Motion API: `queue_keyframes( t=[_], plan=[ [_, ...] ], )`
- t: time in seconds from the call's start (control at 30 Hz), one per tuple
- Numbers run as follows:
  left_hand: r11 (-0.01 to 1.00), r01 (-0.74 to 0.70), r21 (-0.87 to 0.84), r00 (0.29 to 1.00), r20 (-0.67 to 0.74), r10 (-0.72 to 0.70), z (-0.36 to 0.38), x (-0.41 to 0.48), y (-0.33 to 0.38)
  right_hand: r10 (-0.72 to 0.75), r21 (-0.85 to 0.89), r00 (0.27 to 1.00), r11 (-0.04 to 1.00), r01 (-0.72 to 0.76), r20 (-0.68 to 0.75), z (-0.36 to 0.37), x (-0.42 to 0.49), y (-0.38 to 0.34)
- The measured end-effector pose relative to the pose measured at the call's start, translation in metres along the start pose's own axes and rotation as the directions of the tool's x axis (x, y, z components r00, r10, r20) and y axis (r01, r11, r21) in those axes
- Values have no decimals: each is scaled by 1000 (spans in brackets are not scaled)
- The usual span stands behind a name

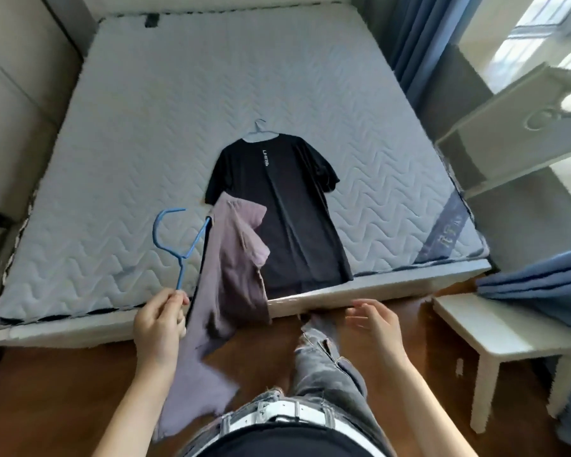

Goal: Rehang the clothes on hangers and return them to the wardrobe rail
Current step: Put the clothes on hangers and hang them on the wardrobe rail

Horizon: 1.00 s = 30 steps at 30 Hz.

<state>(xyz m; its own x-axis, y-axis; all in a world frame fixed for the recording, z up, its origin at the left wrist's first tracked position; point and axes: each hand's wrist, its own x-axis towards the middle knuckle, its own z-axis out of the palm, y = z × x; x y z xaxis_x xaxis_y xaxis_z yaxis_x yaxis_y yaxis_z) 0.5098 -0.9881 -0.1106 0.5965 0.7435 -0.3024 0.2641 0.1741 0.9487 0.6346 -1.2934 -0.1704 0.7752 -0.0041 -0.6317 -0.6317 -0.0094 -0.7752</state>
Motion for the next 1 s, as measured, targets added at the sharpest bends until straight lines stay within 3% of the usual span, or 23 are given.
queue_keyframes(
  t=[0.17, 0.3, 0.47, 0.77, 0.87, 1.0],
  plan=[
    [995, 89, -40, 974, -206, -96, 64, 40, 11, 28, -112, 987, 994, -10, 157, 26, 126, -73],
    [980, 159, -120, 905, -379, -193, 120, 96, 34, -18, -212, 959, 974, 81, 283, 69, 228, -151],
    [948, 215, -234, 828, -472, -304, 173, 181, 46, -48, -249, 915, 955, 159, 401, 144, 335, -223],
    [879, 211, -428, 696, -566, -442, 269, 367, -29, -19, -270, 890, 950, 158, 455, 334, 566, -243],
    [839, 204, -504, 699, -526, -485, 287, 417, -68, 27, -237, 893, 967, 90, 449, 396, 639, -231],
    [835, 198, -512, 775, -440, -454, 309, 464, -109, 107, -207, 885, 978, -12, 454, 470, 716, -204]
  ],
)
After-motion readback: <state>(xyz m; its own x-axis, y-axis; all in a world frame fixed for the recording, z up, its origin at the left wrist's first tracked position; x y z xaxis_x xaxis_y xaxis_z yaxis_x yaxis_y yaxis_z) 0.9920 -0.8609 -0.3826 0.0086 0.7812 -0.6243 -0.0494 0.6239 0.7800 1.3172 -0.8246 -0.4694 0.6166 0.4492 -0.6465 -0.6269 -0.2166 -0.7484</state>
